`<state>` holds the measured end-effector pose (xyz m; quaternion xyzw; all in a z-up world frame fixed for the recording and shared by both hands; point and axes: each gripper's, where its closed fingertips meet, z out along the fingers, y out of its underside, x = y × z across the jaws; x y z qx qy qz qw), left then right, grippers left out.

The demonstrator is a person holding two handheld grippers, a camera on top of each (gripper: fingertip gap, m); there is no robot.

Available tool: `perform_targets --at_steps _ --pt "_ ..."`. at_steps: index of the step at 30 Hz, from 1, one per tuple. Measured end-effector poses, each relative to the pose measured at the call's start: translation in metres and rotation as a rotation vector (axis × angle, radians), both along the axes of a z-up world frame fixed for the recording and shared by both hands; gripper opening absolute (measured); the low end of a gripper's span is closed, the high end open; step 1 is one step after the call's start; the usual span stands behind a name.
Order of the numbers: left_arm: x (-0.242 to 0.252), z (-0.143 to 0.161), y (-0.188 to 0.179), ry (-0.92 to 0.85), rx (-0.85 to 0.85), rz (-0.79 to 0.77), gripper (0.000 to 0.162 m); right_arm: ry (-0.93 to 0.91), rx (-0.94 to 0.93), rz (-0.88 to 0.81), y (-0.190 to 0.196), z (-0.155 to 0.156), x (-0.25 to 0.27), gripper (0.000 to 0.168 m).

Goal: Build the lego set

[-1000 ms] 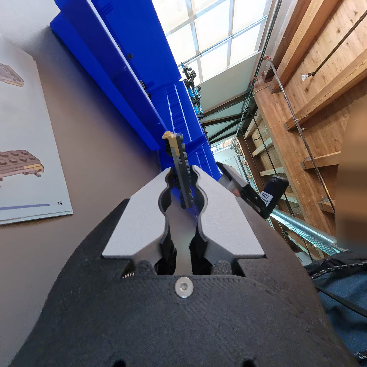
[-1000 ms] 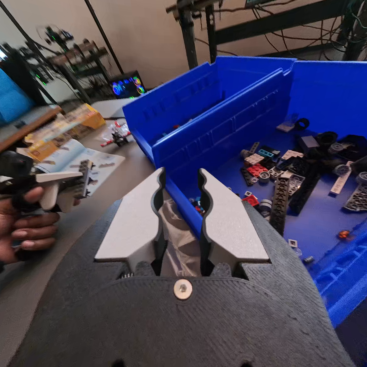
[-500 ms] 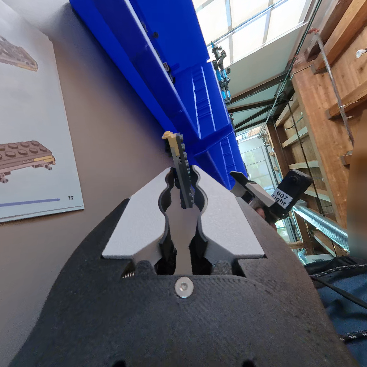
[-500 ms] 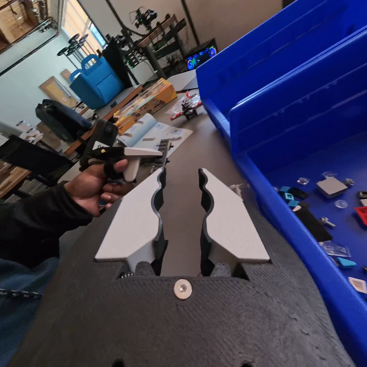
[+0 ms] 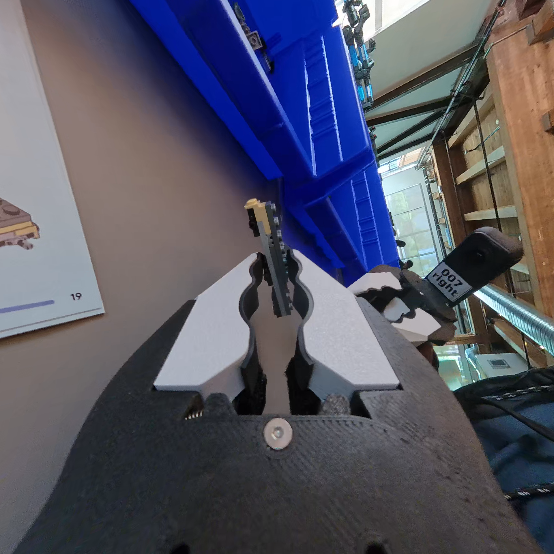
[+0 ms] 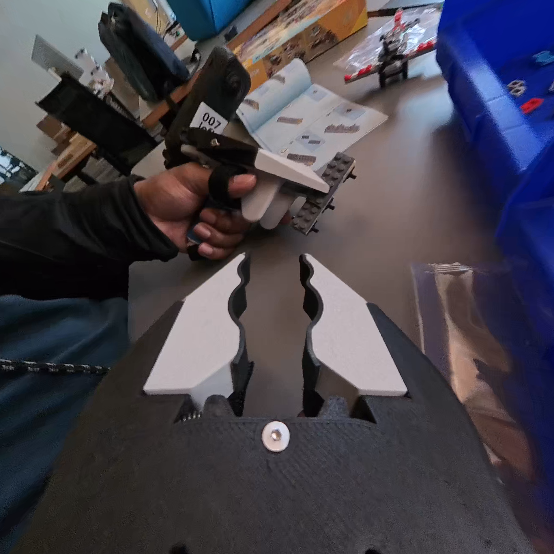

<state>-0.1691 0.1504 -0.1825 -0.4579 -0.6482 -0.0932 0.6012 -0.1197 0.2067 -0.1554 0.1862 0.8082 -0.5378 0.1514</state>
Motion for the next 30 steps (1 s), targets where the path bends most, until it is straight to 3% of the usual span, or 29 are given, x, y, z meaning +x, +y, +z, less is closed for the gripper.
perform_targets --at_steps 30 --pt "0.003 -0.006 0.008 -0.017 -0.041 -0.049 0.015 -0.046 0.018 0.135 0.001 -0.002 0.025 0.034"
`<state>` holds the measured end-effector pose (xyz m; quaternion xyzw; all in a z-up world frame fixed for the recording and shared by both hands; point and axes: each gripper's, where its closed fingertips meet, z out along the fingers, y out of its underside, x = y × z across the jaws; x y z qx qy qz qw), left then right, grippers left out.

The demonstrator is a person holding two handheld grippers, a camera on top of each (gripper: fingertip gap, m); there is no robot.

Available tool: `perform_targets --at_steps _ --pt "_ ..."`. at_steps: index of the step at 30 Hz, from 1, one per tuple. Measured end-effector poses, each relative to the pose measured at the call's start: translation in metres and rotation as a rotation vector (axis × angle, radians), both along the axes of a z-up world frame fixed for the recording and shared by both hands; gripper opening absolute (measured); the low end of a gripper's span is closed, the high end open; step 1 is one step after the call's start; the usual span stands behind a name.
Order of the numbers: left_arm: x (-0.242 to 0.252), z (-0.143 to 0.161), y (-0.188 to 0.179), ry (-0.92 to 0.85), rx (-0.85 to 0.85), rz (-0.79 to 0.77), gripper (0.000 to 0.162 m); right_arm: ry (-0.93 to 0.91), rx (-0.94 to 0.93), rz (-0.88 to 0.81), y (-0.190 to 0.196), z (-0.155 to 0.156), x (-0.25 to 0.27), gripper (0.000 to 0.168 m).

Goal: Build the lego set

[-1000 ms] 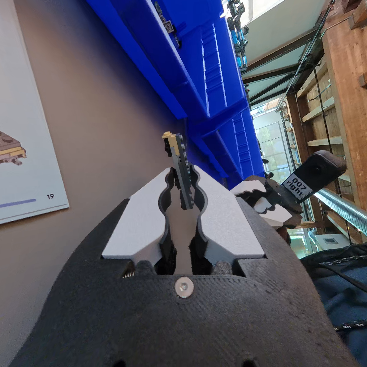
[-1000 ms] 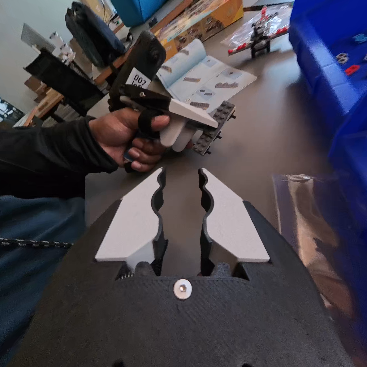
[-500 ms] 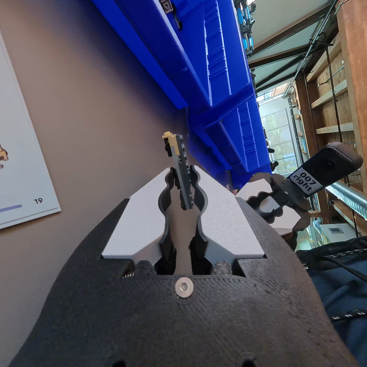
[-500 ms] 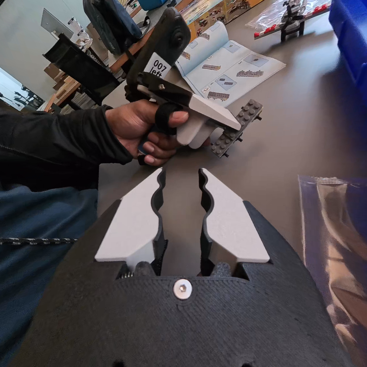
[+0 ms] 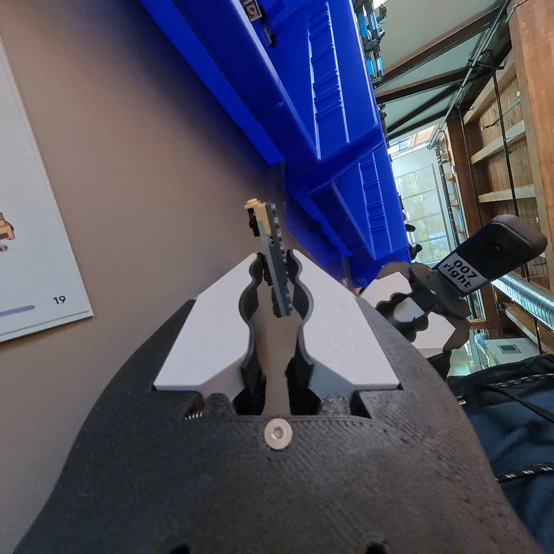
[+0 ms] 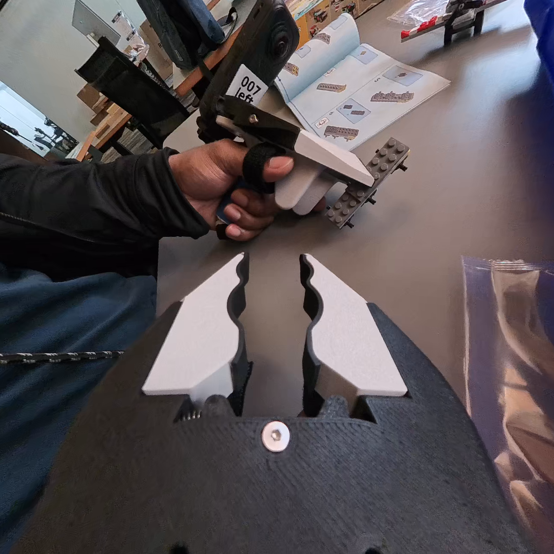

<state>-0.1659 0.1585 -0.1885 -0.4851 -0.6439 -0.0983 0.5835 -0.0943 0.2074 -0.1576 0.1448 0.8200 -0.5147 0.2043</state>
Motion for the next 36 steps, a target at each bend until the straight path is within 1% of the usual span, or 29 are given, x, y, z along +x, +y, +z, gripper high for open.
perform_targets --at_steps 8,16,28,36 --pt "0.000 0.001 -0.001 0.005 0.005 0.001 0.015 0.012 0.024 0.010 -0.002 -0.004 0.003 0.034" --pt "0.000 -0.004 0.004 -0.035 0.016 -0.039 0.015 0.088 0.096 0.005 0.001 -0.013 0.002 0.034" --pt "-0.001 -0.005 0.004 -0.048 0.025 -0.040 0.015 0.125 0.151 0.105 0.006 -0.019 0.022 0.035" --pt "-0.002 -0.005 0.004 -0.054 0.036 -0.040 0.015 0.076 0.134 0.117 0.011 -0.016 0.024 0.035"
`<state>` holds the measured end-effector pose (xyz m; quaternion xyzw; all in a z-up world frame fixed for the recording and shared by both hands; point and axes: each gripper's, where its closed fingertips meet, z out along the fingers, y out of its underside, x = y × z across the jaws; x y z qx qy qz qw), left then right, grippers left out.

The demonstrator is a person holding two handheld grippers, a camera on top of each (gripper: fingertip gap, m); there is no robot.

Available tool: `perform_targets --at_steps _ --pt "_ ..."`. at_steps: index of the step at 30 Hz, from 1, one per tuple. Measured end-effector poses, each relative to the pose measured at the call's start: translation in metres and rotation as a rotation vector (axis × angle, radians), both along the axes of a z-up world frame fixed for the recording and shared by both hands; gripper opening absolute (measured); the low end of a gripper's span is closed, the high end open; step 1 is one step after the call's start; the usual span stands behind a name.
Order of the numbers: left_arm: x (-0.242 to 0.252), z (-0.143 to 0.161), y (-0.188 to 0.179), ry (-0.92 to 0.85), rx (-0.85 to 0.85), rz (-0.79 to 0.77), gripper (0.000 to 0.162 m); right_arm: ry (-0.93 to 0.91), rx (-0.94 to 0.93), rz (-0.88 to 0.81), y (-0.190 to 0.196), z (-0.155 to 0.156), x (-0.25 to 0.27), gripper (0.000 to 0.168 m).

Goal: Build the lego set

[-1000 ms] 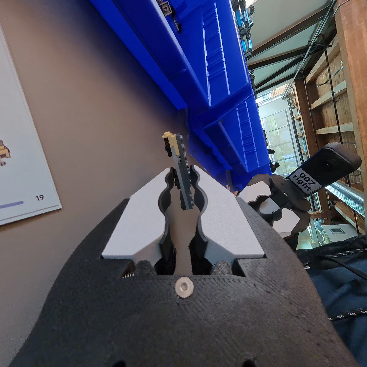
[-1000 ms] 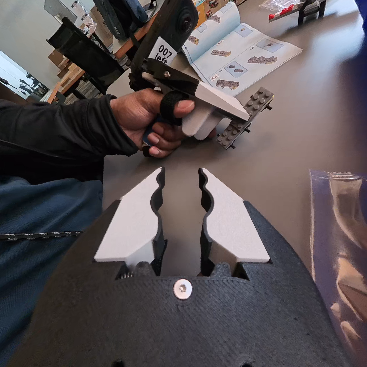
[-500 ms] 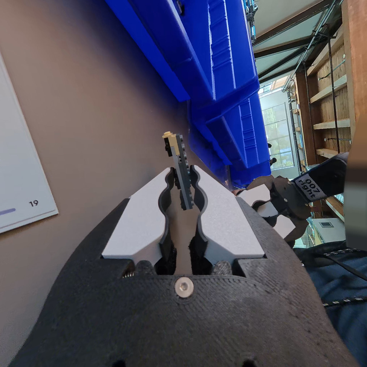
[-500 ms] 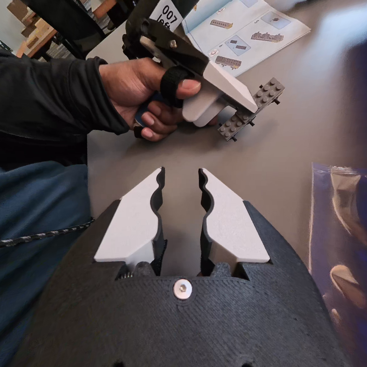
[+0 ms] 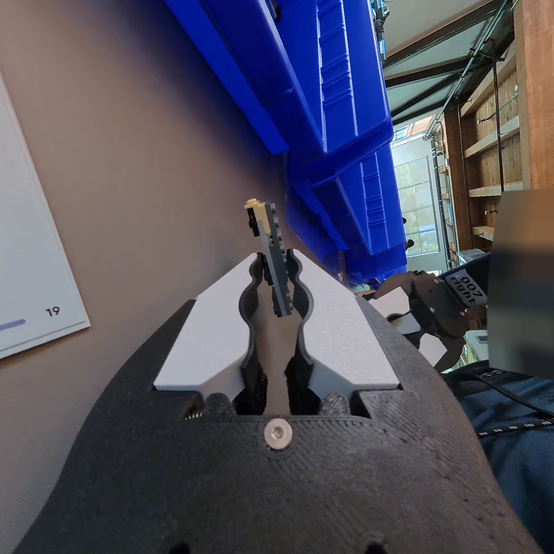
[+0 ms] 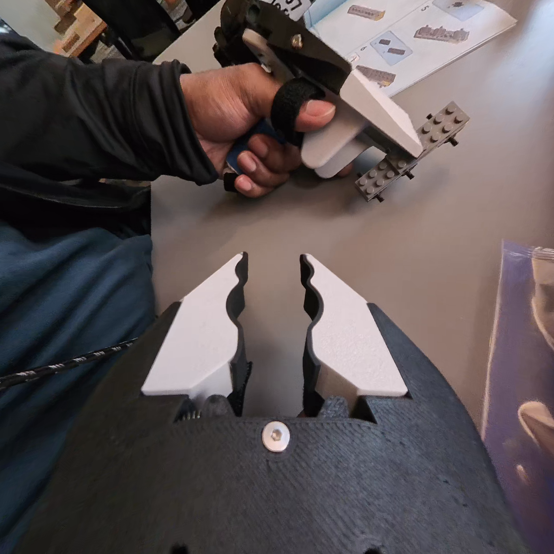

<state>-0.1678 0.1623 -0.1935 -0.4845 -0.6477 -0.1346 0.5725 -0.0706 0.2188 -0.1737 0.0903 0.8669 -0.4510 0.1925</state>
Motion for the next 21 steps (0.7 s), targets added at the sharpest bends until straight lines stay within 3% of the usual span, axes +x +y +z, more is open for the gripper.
perform_targets --at_steps 9,21 --pt "0.000 0.000 0.000 -0.002 0.010 -0.006 0.015 -0.222 -0.111 0.182 -0.012 0.023 0.049 0.036" --pt "0.001 0.000 0.001 0.002 0.005 -0.007 0.015 -0.212 -0.070 0.176 -0.011 0.014 0.048 0.037"
